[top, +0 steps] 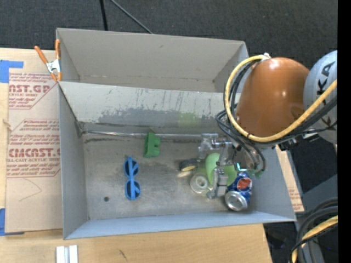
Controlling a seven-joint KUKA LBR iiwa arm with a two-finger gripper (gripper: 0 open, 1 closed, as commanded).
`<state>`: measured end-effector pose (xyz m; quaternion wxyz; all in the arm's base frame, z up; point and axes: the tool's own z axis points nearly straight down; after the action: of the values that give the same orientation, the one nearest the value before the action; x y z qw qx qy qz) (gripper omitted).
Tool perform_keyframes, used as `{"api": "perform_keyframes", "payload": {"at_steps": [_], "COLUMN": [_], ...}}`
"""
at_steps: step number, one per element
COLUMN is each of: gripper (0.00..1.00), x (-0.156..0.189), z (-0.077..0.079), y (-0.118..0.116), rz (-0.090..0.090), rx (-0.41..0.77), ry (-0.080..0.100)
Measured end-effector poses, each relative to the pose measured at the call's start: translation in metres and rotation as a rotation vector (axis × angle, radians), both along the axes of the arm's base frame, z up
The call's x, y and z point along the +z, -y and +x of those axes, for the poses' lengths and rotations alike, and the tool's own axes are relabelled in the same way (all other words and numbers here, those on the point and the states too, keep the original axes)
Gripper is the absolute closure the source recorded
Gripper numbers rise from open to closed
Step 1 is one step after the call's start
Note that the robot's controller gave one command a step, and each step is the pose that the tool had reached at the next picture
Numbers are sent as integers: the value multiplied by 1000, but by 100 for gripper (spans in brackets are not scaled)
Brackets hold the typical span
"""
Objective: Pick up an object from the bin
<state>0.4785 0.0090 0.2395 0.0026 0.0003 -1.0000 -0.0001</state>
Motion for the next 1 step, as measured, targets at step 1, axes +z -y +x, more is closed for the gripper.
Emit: {"api": "perform_keyframes", "payload": {"at_steps": [1], "gripper": [0], "x": [-121], "z": [36], "y": [38], "rz": [0], "rx": [-157], "ry": [0]}}
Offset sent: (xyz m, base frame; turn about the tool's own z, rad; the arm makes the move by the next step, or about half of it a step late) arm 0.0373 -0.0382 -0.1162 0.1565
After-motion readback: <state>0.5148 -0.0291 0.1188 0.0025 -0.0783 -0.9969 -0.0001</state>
